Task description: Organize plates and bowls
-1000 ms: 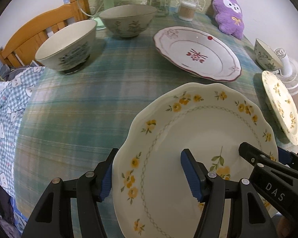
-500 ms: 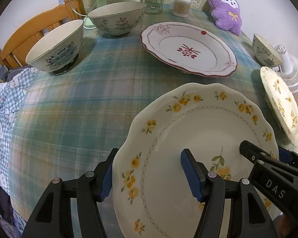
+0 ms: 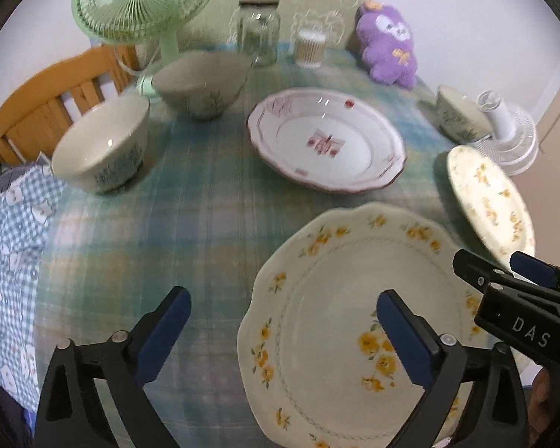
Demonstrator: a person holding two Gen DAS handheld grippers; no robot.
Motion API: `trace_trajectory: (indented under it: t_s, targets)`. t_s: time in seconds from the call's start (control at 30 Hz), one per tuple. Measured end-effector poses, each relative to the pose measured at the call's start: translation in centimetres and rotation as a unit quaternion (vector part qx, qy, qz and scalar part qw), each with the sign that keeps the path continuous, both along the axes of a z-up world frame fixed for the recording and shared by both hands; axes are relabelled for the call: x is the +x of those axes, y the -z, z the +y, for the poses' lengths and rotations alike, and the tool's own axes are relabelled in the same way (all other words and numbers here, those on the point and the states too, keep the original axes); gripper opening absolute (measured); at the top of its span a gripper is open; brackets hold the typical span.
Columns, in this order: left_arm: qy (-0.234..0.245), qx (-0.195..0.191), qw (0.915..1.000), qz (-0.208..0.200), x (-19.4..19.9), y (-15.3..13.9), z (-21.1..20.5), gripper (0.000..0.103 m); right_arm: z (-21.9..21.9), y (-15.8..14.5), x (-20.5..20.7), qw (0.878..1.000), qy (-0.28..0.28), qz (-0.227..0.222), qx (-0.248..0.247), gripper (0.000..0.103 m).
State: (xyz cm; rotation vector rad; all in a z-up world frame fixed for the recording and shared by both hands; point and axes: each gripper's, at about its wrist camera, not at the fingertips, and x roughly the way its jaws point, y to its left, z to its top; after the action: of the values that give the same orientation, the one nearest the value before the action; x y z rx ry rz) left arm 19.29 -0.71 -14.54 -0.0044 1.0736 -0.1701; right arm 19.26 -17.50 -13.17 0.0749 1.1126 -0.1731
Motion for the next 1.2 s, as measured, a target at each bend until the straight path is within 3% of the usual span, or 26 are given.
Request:
trace_trajectory:
  t_s: [0.33,0.47,0.57,0.83,1.2]
  targets:
    - [0.065,-0.025,0.9964,-0.048,-1.0,-4.9,-1.1,0.103,0.4,-5.4,-2.9,0.997,0.029,-0.070,-0.001,0.084]
    - [0.082,-0.015,0.9931,-0.083,-1.8,-6.9,-2.1,0.103,-0.5,-6.1,-3.5,0.996,0.055,-0.071,0.012,0.084]
    - [0.074,-0.015,0.9930,-0.091,-2.0,-7.7,-2.8,0.103,-1.9,-6.8,-3.7,0.995,0.058,-0.075,0.031,0.084]
    - [0.048,-0.011,0.9944,-0.093,-2.2,-8.5,-7.2,0.103,-6.6,-8.0,-3.5,0.995,0.027,-0.095,0.026,0.084]
    - [0.016,0.000,0.9966,-0.081,-1.5,-7.9,-15.3,0.102,-14.2,-7.4,-1.8,0.995,-0.005,-0.088,0.036,0.084]
